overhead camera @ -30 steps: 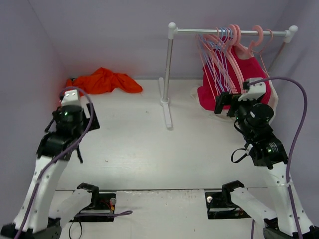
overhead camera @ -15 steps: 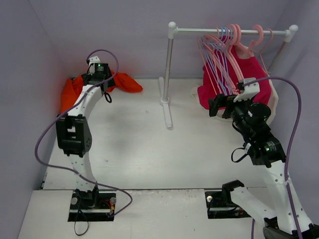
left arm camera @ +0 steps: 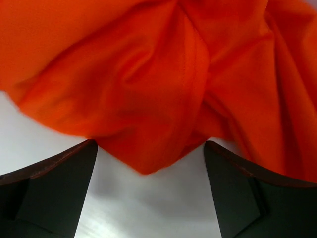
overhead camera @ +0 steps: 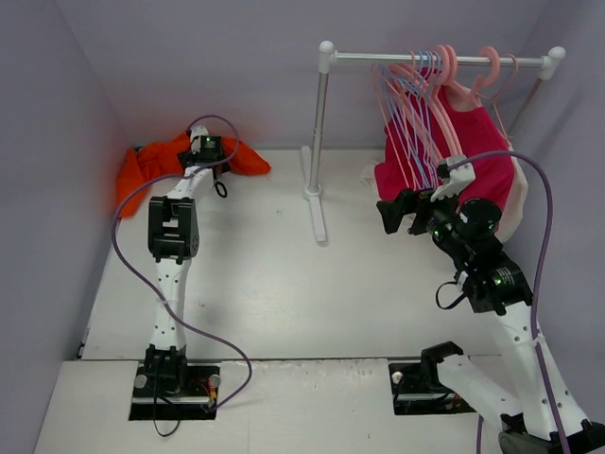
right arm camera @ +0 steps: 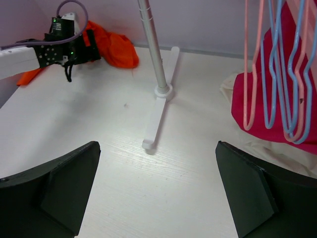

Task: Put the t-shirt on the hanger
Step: Pick up the T-shirt at the corner of the board, then place the T-shirt at the center of the board.

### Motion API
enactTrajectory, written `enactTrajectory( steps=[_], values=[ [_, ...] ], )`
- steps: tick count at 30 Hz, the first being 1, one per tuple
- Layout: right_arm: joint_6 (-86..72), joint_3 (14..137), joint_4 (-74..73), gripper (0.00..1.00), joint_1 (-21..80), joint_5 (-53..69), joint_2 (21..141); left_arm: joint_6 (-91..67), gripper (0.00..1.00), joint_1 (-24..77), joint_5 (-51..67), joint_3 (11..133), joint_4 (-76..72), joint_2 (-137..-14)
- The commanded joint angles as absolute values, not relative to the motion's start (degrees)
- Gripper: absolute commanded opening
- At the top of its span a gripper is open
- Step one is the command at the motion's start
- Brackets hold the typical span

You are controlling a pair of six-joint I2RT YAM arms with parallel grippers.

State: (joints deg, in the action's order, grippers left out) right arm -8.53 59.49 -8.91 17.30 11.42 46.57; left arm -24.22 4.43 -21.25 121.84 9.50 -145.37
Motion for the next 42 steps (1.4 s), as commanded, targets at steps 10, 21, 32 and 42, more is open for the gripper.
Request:
enactTrajectory(
  steps=[10,21,32,42],
  values=[
    [-11.14,59.28,-4.67,1.0,17.59,15.19,45.89,-17.67,0.0,4.41,-17.18,129.06,-1.32,-141.65],
    [-6.71,68.31,-4.57,1.0,19.89,21.71,57.65,-6.59,0.0,12.13,-15.47,120.68,14.05,-104.67],
    [-4.63,69.4,-4.48,1.0,33.19,15.59,61.11,-16.96,0.0,16.67,-4.31,92.55,18.9,-73.77],
    [-7.06,60.9,-4.48,1.0,36.43,11.56,59.2,-32.69,0.0,18.63,2.91,50.21,13.09,-56.55]
  ],
)
